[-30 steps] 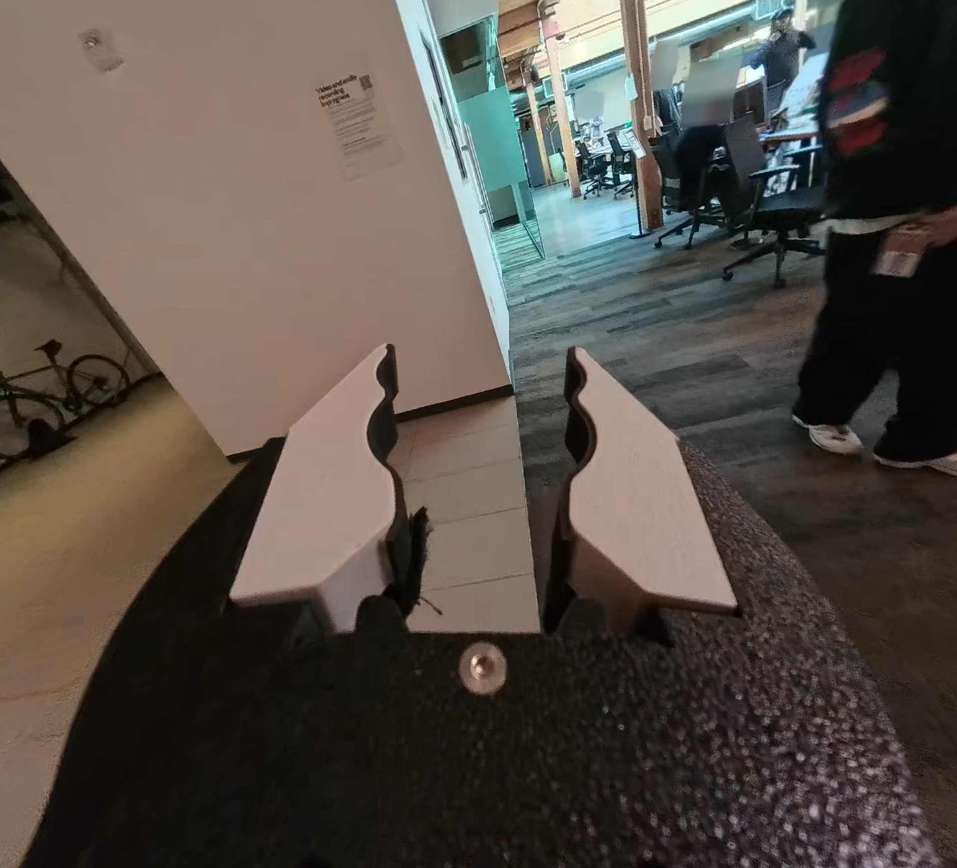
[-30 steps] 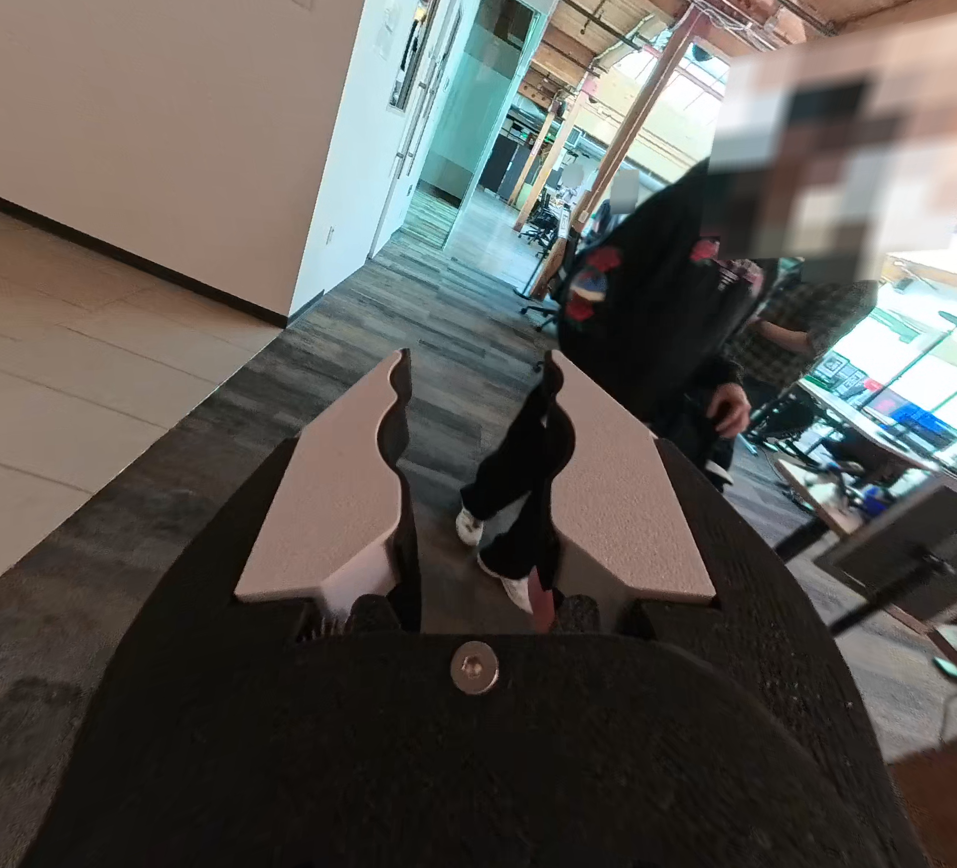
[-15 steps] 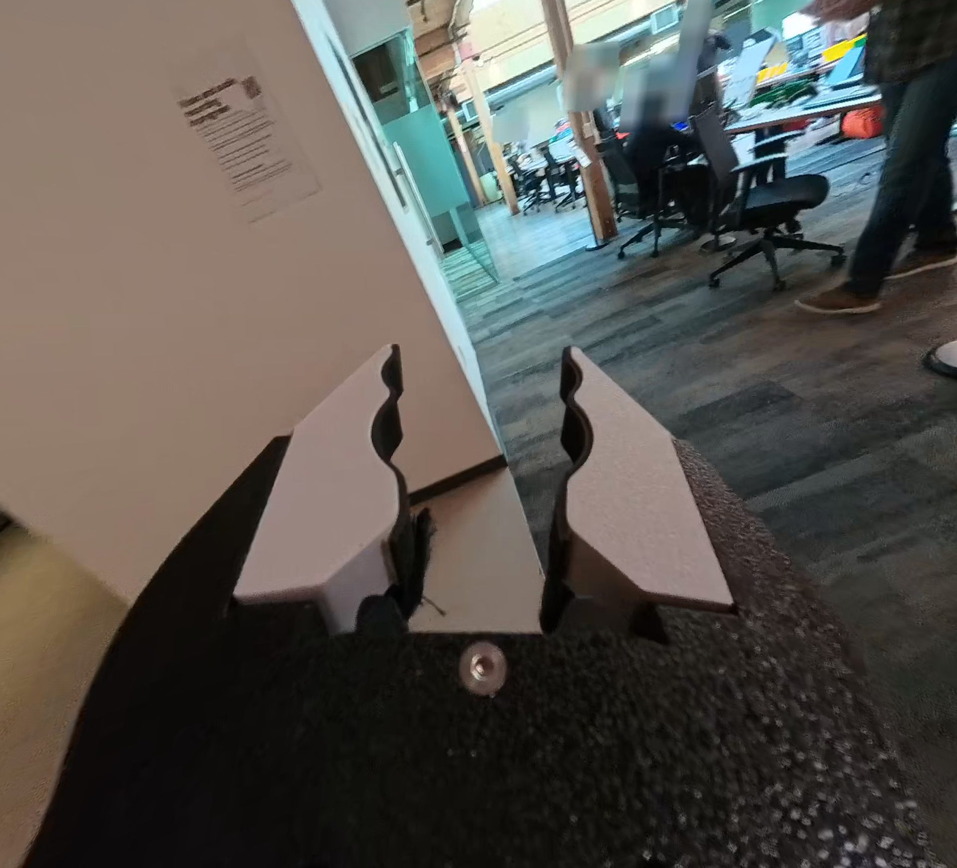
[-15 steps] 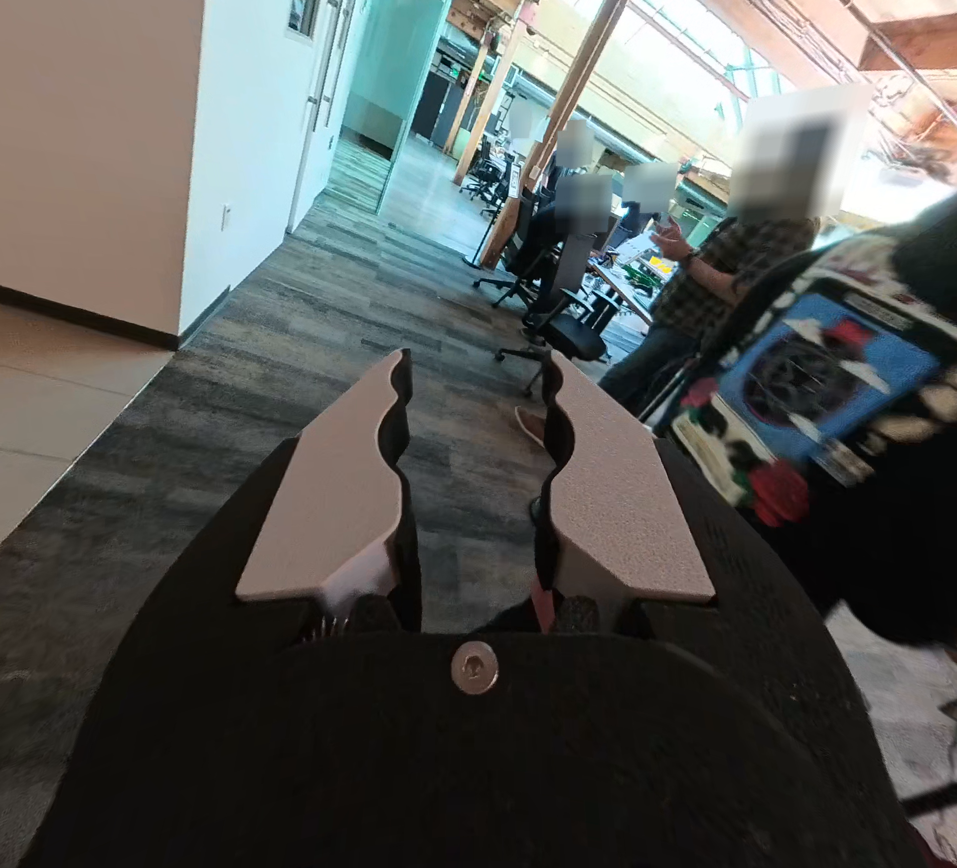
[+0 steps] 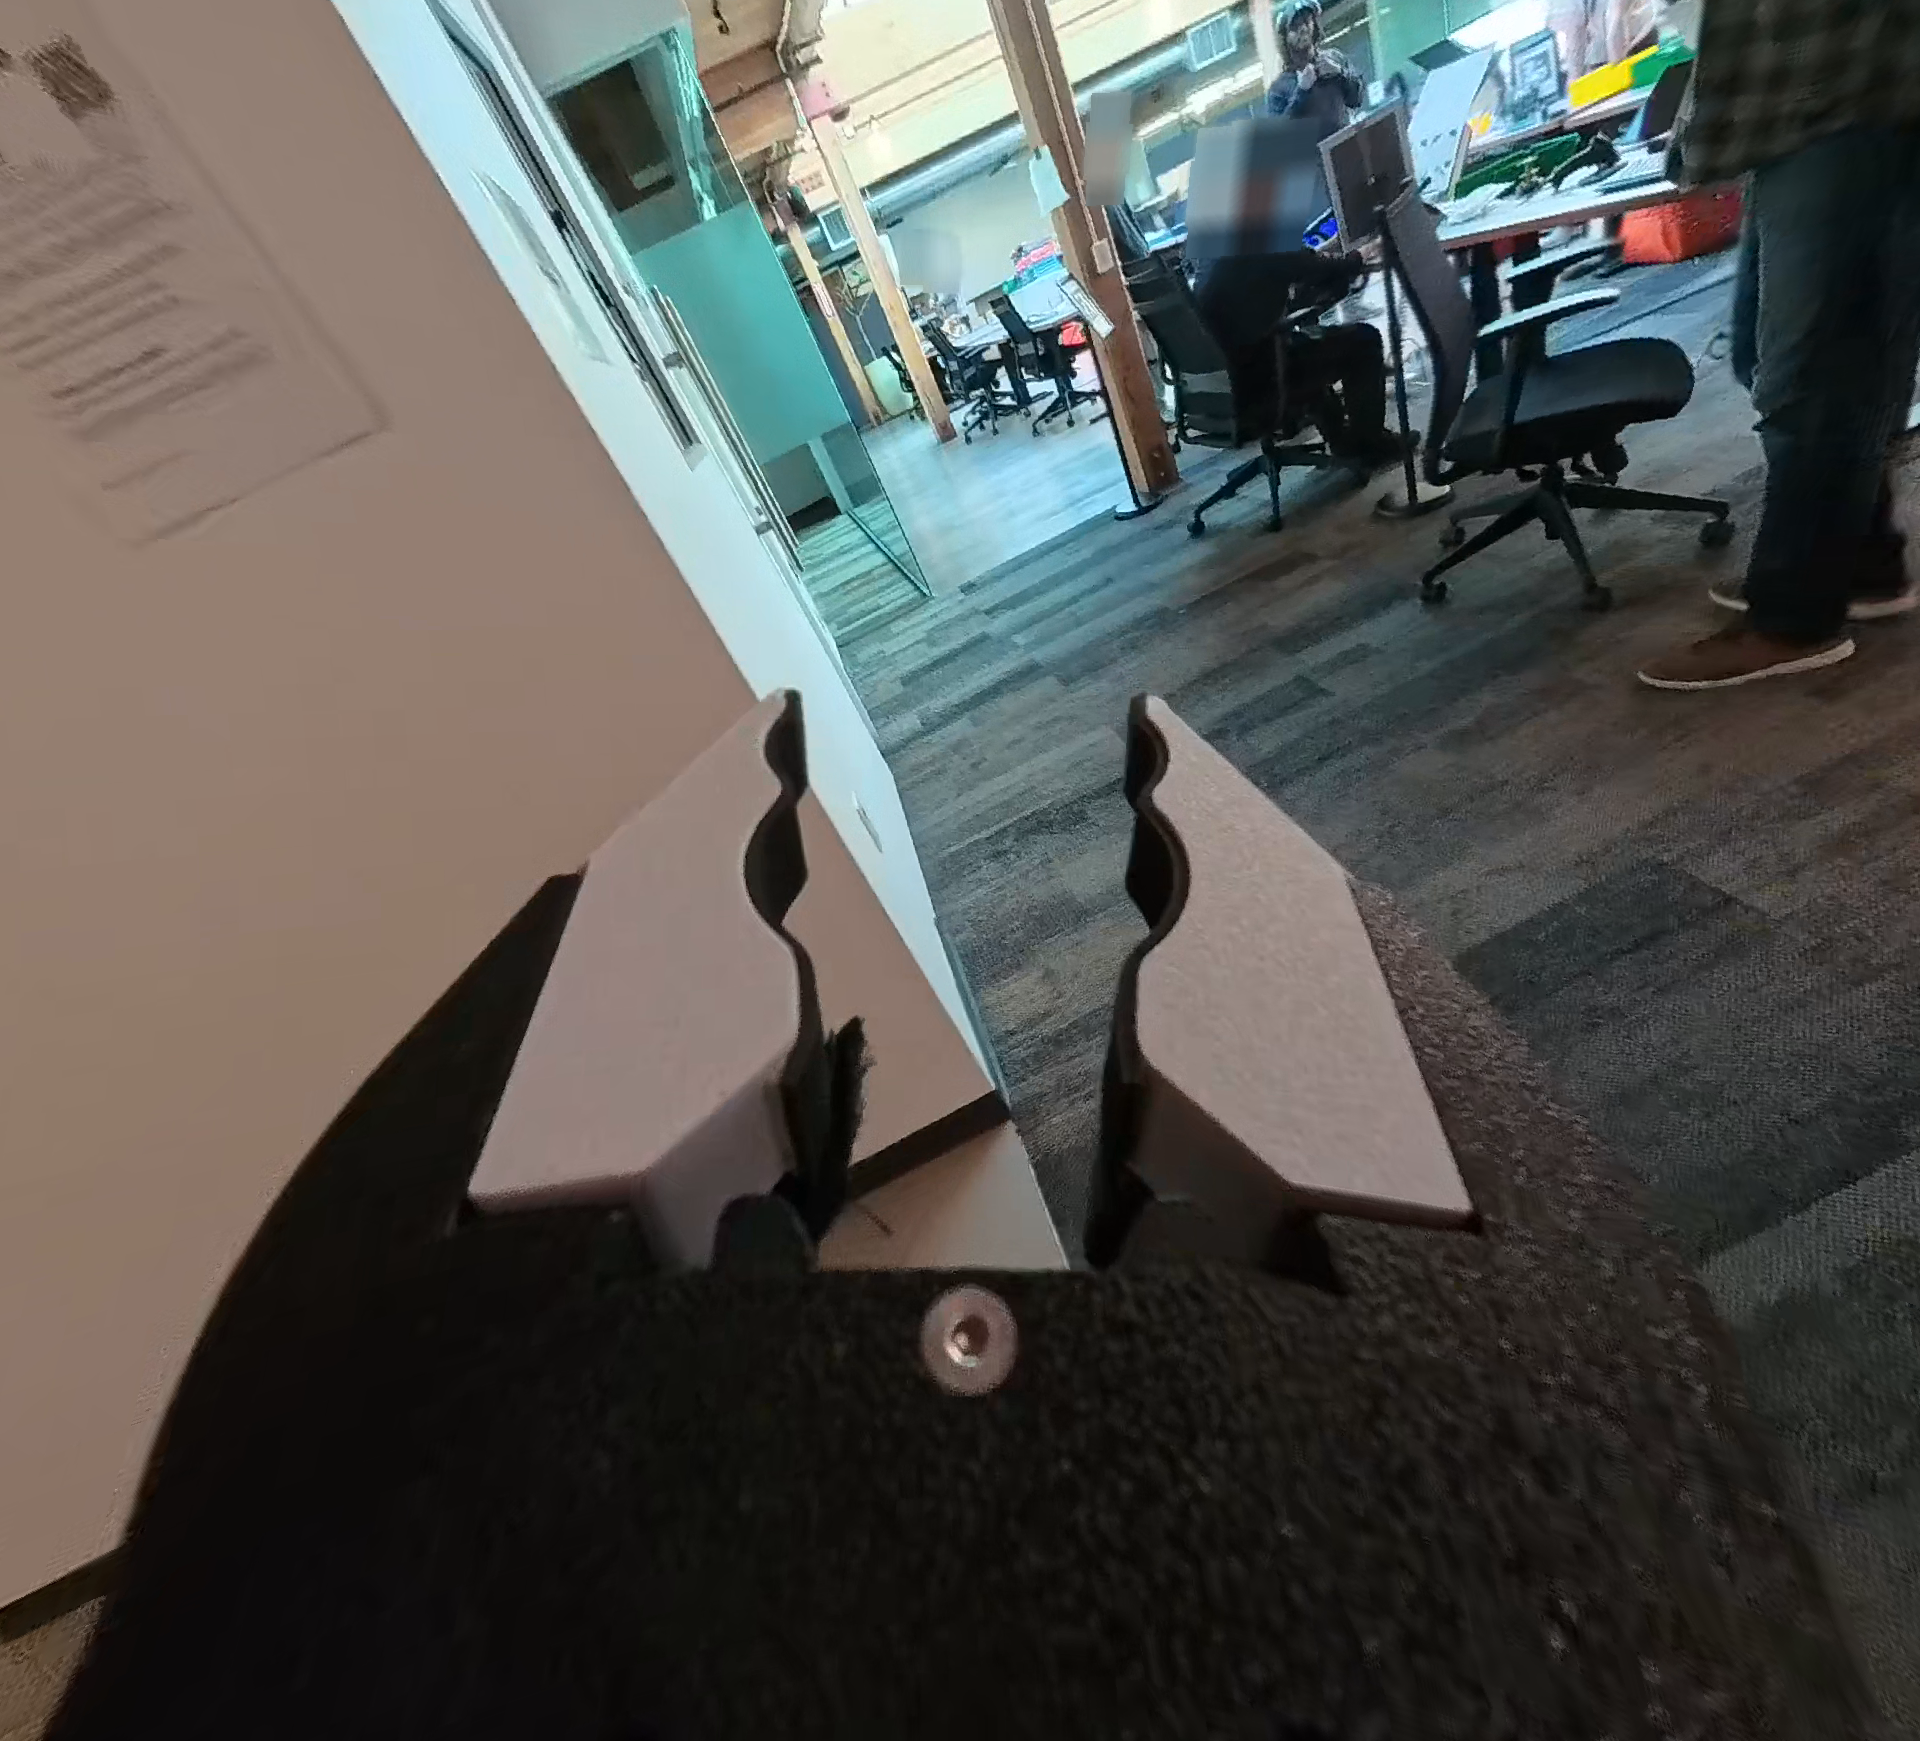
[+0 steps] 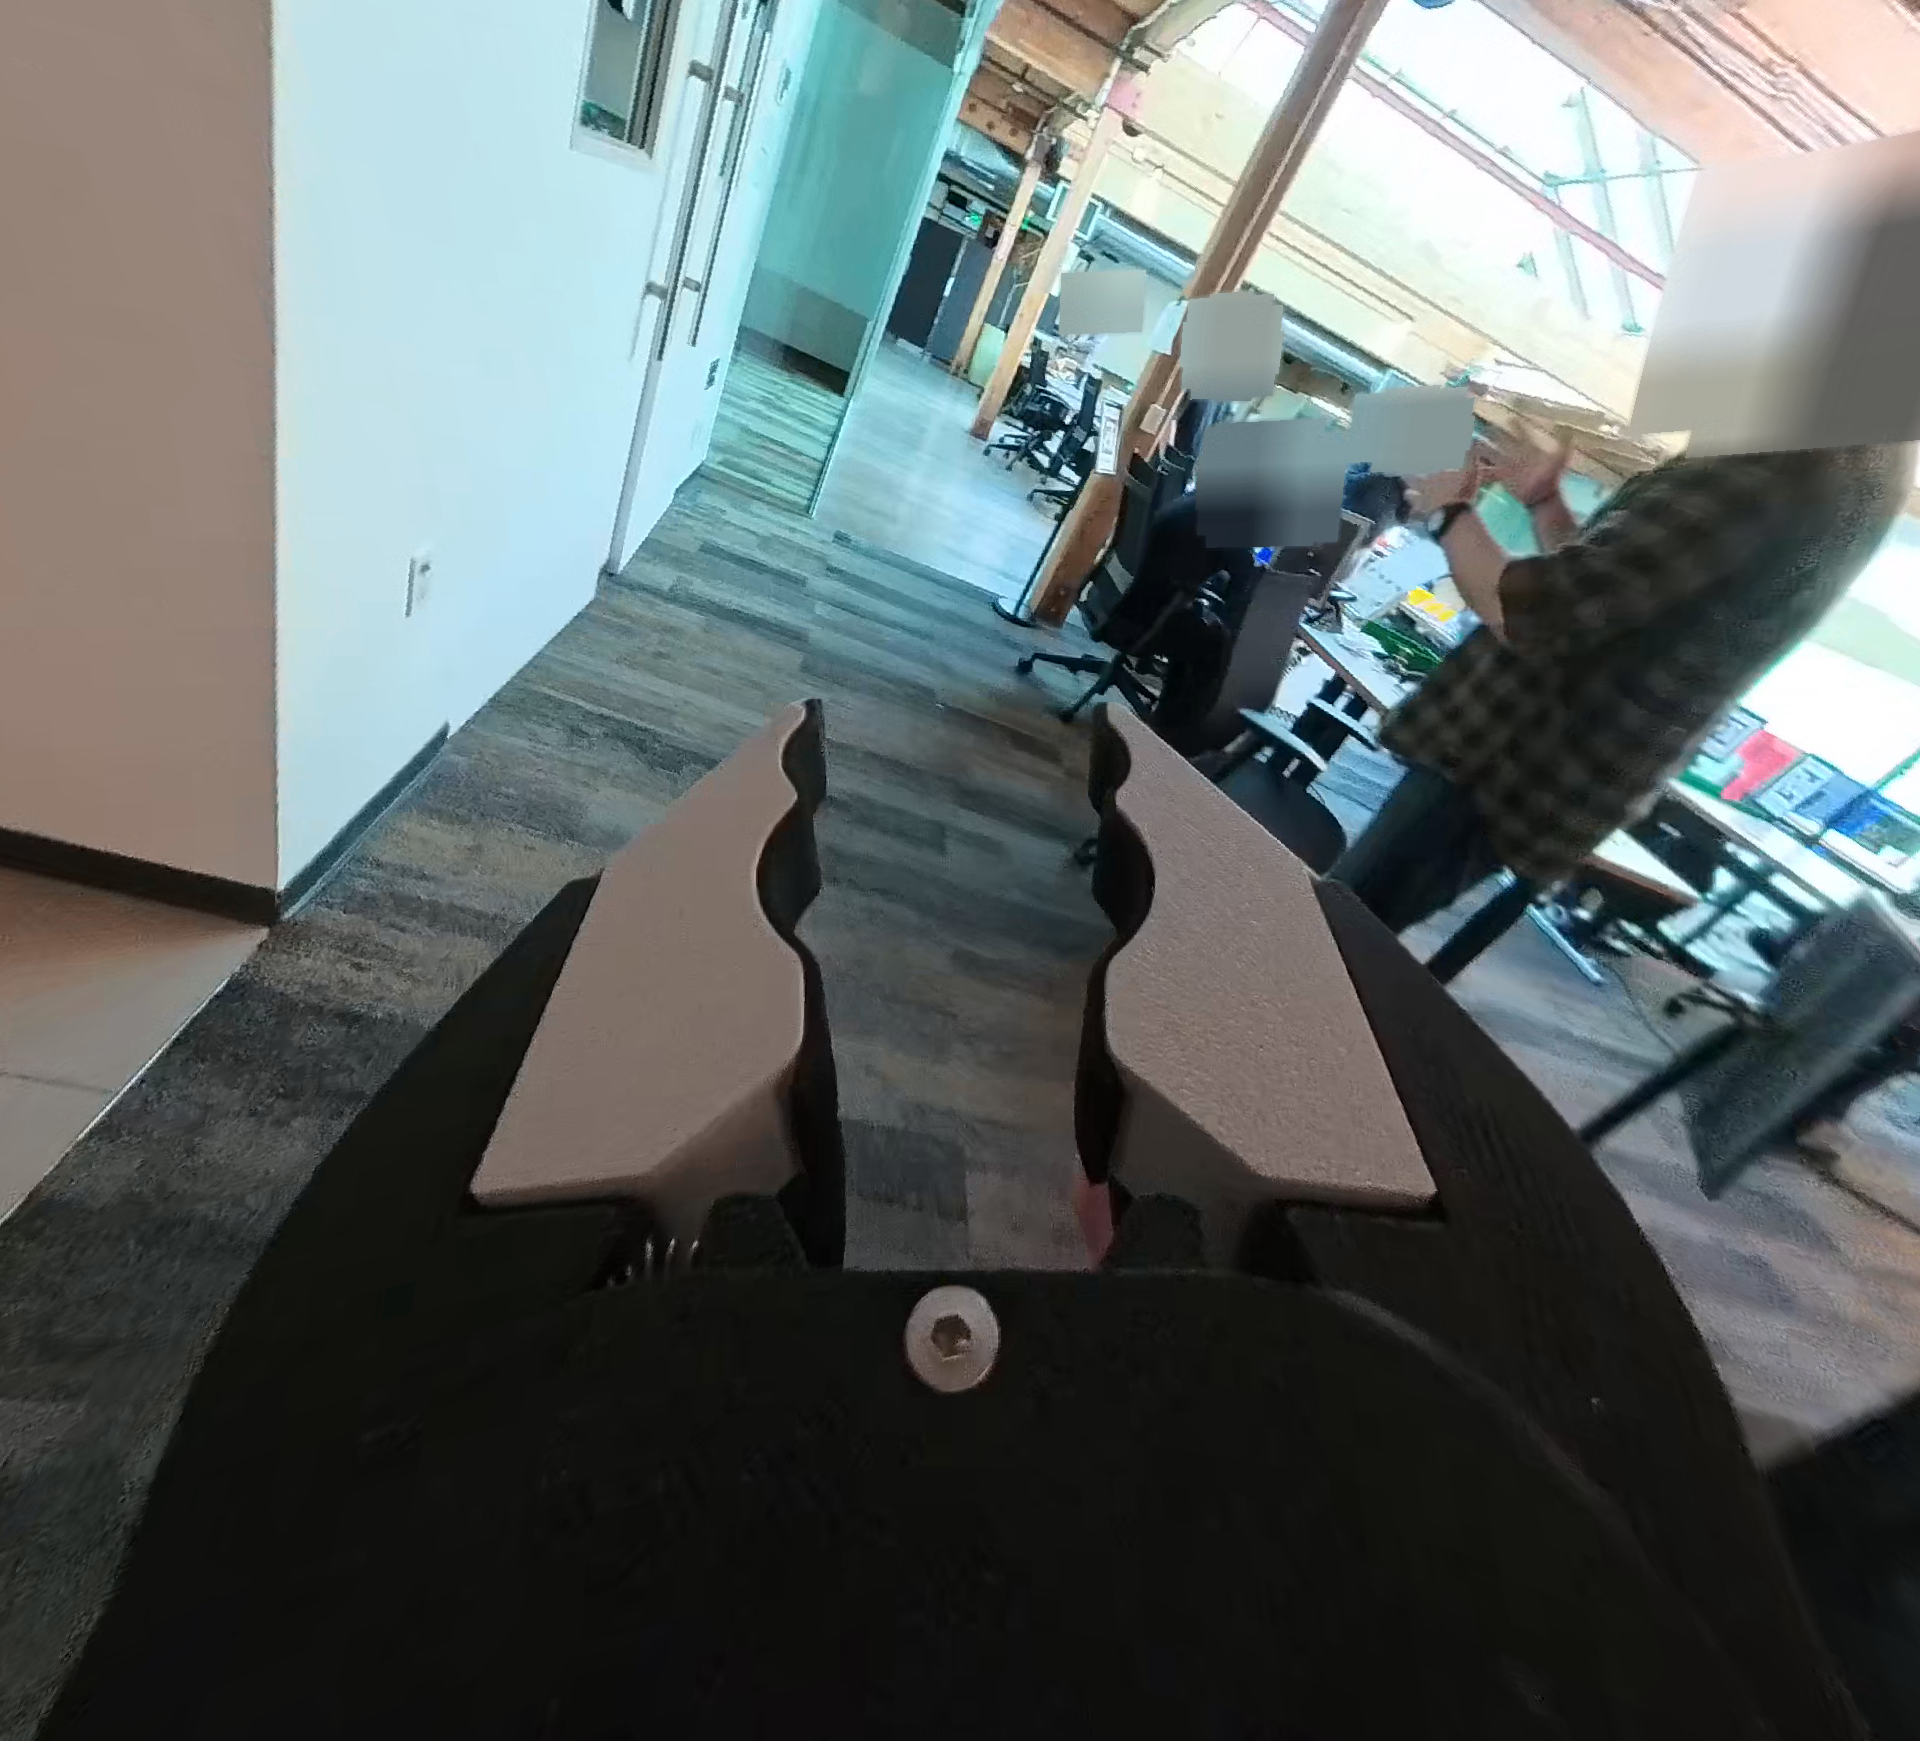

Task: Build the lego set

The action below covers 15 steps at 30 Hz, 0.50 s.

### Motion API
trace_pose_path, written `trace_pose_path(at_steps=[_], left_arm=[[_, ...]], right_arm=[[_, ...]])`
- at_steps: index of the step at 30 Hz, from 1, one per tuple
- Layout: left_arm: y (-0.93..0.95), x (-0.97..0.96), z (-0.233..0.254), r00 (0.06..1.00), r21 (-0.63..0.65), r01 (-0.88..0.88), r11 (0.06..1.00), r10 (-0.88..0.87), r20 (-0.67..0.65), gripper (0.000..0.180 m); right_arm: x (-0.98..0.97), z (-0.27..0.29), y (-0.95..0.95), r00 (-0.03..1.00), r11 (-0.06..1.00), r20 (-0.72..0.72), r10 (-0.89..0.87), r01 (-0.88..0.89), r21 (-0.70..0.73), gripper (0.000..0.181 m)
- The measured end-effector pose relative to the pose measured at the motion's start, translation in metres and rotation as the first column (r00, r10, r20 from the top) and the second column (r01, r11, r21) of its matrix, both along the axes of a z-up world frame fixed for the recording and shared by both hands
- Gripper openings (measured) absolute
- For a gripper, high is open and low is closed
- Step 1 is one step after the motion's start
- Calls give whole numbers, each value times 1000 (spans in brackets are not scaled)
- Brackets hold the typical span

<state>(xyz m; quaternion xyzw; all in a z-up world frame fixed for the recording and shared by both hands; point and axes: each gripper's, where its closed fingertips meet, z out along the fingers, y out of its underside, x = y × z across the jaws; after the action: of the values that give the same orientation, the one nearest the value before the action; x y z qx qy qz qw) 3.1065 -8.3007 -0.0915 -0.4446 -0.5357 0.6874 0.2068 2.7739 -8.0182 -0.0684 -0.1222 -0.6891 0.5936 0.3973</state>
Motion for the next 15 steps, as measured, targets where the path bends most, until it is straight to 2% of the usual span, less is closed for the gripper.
trace_pose_path(at_steps=[6, 9, 15], left_arm=[[-150, -156, -21, 998, -12, 70, 997, -70, -2, 60], [-226, -250, -8, 987, -36, 151, 988, -153, -56, 60], [-346, -469, 2, 939, -20, 341, 940, -342, -36, 62]], right_arm=[[-135, -17, -146, 1000, 999, 3, -31, 31, -17, 50], [-210, -17, -204, 994, 994, 4, -106, 106, -15, 50], [-360, -17, -306, 976, 978, 53, -209, 208, 26, 51]])
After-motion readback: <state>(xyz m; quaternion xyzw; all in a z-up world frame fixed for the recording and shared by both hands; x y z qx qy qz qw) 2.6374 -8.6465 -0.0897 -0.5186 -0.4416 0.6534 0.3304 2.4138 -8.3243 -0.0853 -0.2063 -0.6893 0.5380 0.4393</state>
